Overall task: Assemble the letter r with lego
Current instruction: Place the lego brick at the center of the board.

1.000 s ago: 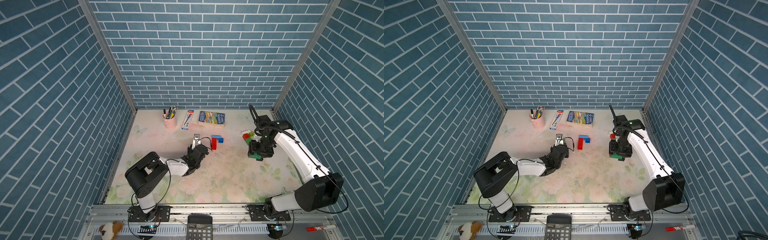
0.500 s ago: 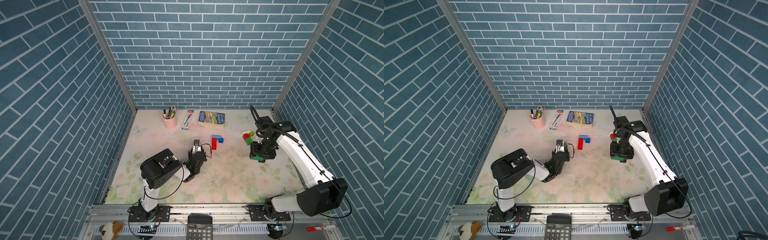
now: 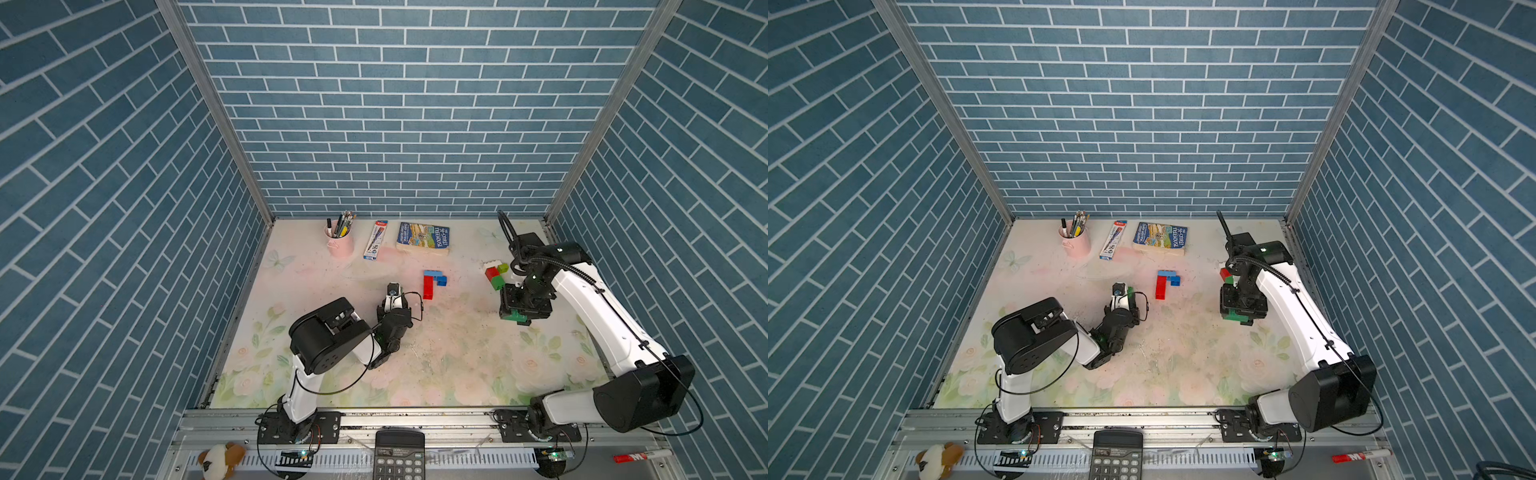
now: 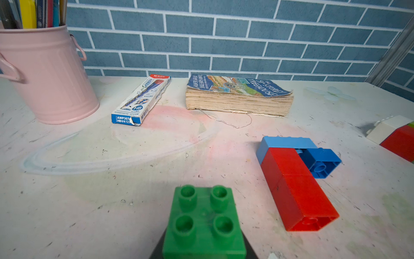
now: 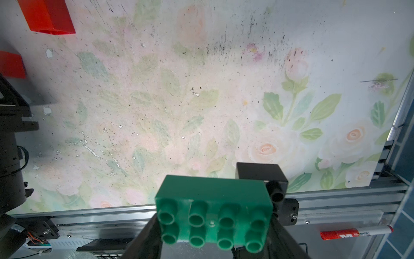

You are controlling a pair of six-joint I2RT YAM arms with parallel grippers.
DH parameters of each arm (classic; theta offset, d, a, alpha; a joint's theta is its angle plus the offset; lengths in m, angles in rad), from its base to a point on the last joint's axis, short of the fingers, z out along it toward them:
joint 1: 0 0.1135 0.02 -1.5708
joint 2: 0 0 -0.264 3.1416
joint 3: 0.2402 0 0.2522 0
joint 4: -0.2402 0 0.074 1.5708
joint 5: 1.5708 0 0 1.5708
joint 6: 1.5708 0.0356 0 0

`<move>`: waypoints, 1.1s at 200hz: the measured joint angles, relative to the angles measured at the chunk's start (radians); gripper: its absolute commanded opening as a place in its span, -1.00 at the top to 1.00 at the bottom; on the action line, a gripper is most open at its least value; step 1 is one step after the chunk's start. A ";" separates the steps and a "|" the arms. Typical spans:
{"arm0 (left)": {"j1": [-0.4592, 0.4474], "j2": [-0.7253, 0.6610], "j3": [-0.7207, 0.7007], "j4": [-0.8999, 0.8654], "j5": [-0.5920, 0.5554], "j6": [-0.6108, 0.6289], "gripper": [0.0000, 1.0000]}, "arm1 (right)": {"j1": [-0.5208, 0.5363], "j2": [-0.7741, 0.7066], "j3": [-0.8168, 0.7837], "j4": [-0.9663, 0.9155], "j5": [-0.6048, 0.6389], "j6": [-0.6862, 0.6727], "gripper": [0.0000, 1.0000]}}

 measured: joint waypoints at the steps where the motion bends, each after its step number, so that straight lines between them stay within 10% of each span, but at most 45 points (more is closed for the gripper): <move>1: 0.000 0.000 0.000 0.001 0.000 0.000 0.30 | 0.000 0.000 0.000 0.000 0.000 0.000 0.51; 163: -0.024 0.008 -0.006 0.009 -0.013 0.003 -0.47 | 0.000 -0.014 0.000 -0.016 0.014 0.000 0.46; 220: -0.055 -0.184 -0.048 -0.094 -0.011 0.014 -0.59 | 0.000 -0.016 0.000 -0.016 0.014 0.000 0.47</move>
